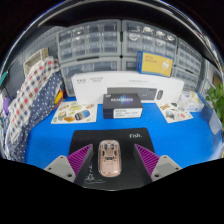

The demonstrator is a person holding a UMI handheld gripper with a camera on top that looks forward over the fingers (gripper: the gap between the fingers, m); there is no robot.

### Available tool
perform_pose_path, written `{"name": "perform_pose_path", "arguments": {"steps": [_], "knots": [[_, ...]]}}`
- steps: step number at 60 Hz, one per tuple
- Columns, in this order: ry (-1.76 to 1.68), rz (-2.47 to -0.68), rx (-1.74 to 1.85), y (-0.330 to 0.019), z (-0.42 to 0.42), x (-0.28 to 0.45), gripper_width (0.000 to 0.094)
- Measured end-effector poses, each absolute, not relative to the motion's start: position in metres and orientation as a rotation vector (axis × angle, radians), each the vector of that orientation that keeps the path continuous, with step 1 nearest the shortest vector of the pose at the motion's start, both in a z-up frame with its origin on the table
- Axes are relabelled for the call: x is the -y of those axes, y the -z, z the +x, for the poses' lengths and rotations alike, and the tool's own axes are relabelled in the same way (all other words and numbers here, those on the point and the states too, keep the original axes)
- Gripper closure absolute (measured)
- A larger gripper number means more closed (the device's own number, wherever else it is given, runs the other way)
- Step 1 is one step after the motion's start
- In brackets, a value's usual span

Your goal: Arrange mouse

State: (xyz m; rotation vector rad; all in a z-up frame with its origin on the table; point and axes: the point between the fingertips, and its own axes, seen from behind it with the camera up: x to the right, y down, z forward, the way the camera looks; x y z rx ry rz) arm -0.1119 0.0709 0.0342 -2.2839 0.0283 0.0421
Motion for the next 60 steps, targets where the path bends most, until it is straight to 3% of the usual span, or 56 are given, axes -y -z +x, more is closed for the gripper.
{"name": "perform_pose_path", "arguments": {"steps": [20,29,44,60], "knots": [[-0.087,-2.116,0.003,-0.165,-0.084,0.002,0.0109],[-0.074,-2.056,0.020,-0.204,-0.052,0.055,0.0108],[-0.075,-2.013,0.003,-0.233,0.006,0.140,0.0108],[-0.079,-2.052,-0.021,-0.224,0.045,0.196,0.0117]]}}
